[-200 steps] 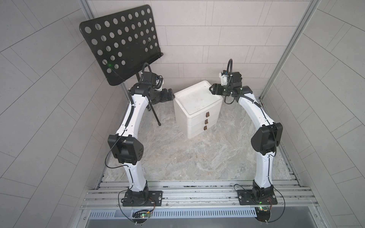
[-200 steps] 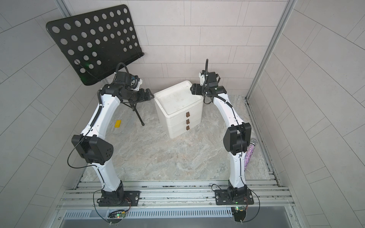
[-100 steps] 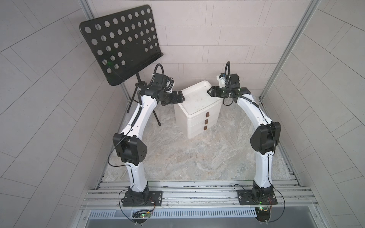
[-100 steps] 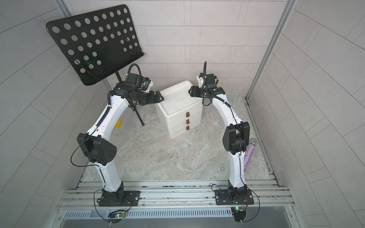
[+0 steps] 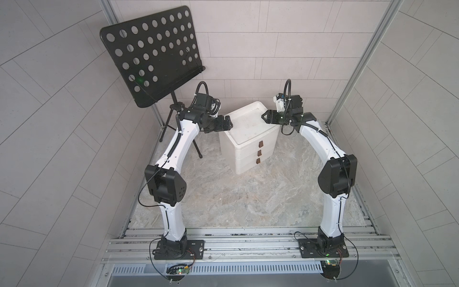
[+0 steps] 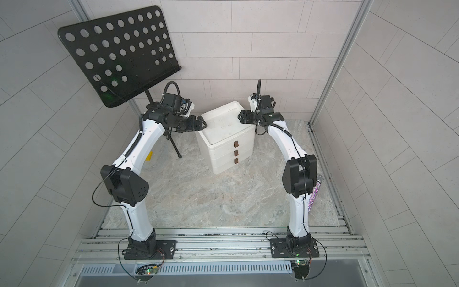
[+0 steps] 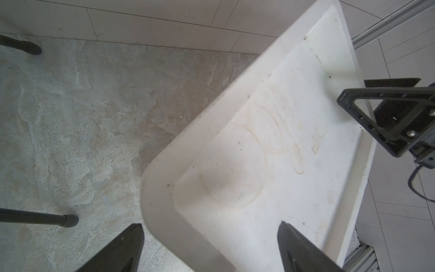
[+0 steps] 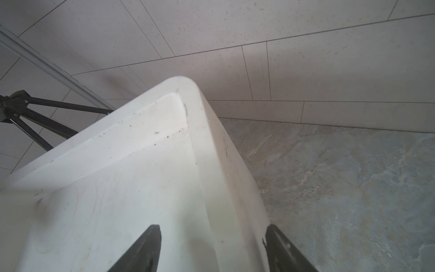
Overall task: Place the umbrella in the drawer by color
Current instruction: Move the storage box to the center of the board.
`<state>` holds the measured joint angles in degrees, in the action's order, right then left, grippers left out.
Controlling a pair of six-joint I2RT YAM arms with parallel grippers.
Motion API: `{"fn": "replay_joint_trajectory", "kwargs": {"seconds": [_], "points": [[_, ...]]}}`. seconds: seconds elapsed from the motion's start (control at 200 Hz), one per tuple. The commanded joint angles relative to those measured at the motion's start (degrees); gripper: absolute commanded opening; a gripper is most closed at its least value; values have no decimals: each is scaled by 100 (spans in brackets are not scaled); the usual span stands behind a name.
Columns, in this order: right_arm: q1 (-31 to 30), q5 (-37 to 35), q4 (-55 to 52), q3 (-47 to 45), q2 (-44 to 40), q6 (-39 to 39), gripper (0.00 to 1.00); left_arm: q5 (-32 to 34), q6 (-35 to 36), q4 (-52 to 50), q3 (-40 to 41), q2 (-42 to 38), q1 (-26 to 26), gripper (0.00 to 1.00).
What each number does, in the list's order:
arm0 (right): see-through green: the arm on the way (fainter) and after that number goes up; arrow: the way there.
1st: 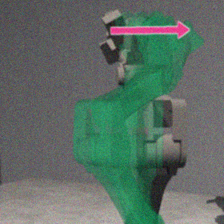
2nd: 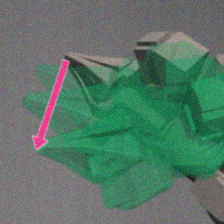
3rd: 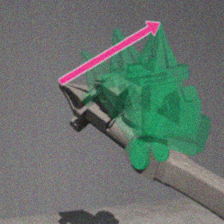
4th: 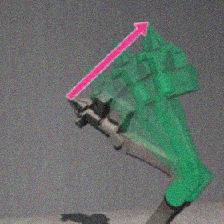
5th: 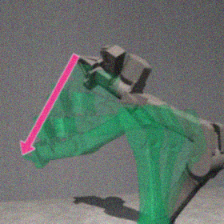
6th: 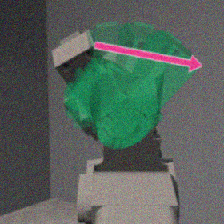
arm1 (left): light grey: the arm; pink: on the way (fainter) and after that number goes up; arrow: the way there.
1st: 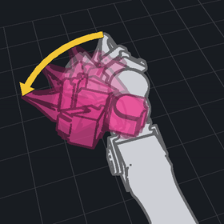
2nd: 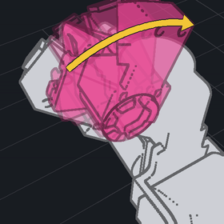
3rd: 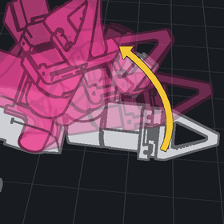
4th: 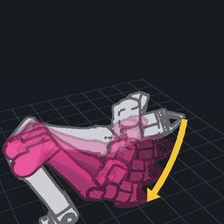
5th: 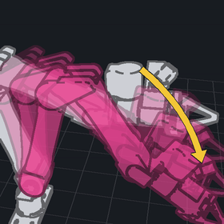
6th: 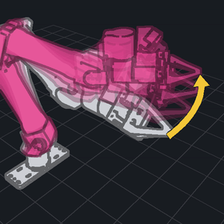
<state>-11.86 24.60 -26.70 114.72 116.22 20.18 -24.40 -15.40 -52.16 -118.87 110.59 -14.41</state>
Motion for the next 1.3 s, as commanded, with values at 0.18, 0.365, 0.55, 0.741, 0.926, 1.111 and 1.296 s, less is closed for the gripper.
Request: {"fn": "replay_joint_trajectory", "kwargs": {"seconds": [0.18, 0.365, 0.55, 0.741, 0.926, 1.111, 1.296], "points": [[-332, 263, -50, -682, -608, 132, 72, -134, 187, 36, -50, 218, -109, 96], [-407, 238, 57, -1125, -1011, 163, 72, -205, 209, 39, -28, 237, -133, 96], [-479, 152, 108, -1655, -1514, 170, 72, -249, 237, 28, 23, 172, -325, 96], [-501, 22, 92, -2313, -2156, 179, 72, -197, 292, 35, 132, 95, -641, 96], [-502, -130, 38, -3017, -2883, 170, 71, -79, 292, 94, 336, -74, -1020, 96], [-484, -314, -64, -3596, -3524, 94, 71, 106, 218, 317, 690, -465, -1350, 96], [-268, -363, -262, -3761, -3720, 72, 59, 168, 191, 327, 746, -609, -1578, 96]]}}
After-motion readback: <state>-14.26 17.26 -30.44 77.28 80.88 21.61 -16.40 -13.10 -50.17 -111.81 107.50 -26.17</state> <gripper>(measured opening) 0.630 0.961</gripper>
